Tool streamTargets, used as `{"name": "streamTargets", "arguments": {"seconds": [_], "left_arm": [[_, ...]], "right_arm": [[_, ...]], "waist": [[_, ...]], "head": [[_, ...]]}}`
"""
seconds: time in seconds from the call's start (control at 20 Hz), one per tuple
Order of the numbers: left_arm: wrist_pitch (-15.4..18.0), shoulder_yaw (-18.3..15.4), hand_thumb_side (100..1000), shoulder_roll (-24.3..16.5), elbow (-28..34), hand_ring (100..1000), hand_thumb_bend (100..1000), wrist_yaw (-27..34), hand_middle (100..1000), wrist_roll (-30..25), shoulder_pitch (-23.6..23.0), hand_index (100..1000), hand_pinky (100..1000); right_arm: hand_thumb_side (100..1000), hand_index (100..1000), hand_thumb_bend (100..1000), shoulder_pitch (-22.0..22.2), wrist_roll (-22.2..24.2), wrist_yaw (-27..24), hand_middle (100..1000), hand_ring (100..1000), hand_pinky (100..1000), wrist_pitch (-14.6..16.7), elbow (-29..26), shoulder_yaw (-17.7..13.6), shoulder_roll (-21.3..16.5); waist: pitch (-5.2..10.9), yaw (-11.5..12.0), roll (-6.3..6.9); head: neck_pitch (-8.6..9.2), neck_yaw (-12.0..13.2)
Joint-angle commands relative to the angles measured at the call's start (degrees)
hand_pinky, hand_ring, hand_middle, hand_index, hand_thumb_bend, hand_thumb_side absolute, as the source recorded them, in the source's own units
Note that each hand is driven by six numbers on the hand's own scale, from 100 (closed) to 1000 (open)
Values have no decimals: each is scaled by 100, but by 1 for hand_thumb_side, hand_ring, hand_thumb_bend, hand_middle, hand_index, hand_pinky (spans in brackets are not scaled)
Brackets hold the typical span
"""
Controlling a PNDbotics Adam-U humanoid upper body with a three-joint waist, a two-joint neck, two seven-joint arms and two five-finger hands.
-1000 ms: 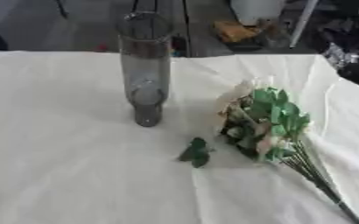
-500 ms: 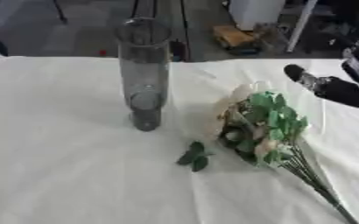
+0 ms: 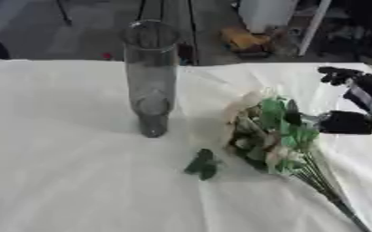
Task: Arrange flowers into the vase.
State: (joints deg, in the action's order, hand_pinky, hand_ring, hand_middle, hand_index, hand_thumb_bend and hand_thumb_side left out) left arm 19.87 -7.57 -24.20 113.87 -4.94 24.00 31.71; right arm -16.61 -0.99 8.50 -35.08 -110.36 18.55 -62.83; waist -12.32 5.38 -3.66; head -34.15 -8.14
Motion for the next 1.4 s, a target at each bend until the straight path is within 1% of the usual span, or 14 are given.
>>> {"name": "streamTargets", "arguments": {"seconds": [0.05, 0.1, 0.2, 0.35, 0.6, 0.85, 0.9, 0.95, 1.2, 1.4], "left_arm": [[-6, -3, 1000, -85, 73, 879, 173, 18, 883, -10, 48, 939, 779], [-7, -4, 1000, -85, 73, 879, 172, 16, 882, -8, 48, 934, 780], [-9, -4, 1000, -82, 73, 879, 171, 10, 881, -12, 45, 926, 780], [-11, -6, 1000, -77, 73, 879, 172, 7, 881, -10, 53, 926, 780], [-11, -13, 1000, -93, 73, 879, 172, -5, 880, 2, 50, 926, 780], [-16, -16, 1000, -84, 73, 879, 171, -14, 880, 11, 49, 926, 781], [-17, -16, 1000, -84, 73, 879, 172, -16, 880, 11, 51, 926, 781], [-17, -16, 1000, -82, 73, 879, 171, -18, 880, 13, 53, 926, 781], [-21, -28, 1000, -66, 73, 880, 171, -27, 881, 30, 42, 927, 781], [-25, -21, 1000, -48, 73, 880, 170, -28, 882, 28, 49, 927, 781]], "right_arm": [[706, 1000, 803, -28, 712, 166, 858, 918, 763, -507, -350, -237, -124], [706, 1000, 793, -10, 943, 291, 860, 917, 761, -591, -388, -278, -95], [699, 1000, 788, 52, 1260, 486, 859, 904, 749, -647, -415, -319, -45], [691, 1000, 775, 184, 1483, 548, 856, 899, 745, -663, -422, -351, 3], [688, 997, 761, 416, 1464, 519, 839, 887, 736, -560, -423, -405, 16], [674, 995, 753, 600, 1432, 451, 840, 884, 735, -520, -423, -366, 43], [647, 996, 751, 627, 1434, 452, 842, 885, 736, -528, -423, -350, 53], [667, 996, 745, 660, 1443, 456, 844, 886, 737, -552, -423, -327, 66], [655, 990, 748, 788, 1473, 425, 841, 885, 736, -719, -423, -276, 191], [634, 981, 742, 806, 1510, 357, 832, 877, 727, -760, -423, -220, 265]], "waist": [[83, -19, 14], [82, -22, 12], [77, -32, 10], [66, -45, 13], [59, -67, 13], [44, -87, 12], [41, -88, 12], [36, -88, 12], [8, -108, 13], [-13, -118, 17]], "head": [[72, 23], [77, 27], [85, 39], [98, 44], [80, 56], [68, 58], [67, 57], [69, 54], [77, 47], [86, 45]]}}
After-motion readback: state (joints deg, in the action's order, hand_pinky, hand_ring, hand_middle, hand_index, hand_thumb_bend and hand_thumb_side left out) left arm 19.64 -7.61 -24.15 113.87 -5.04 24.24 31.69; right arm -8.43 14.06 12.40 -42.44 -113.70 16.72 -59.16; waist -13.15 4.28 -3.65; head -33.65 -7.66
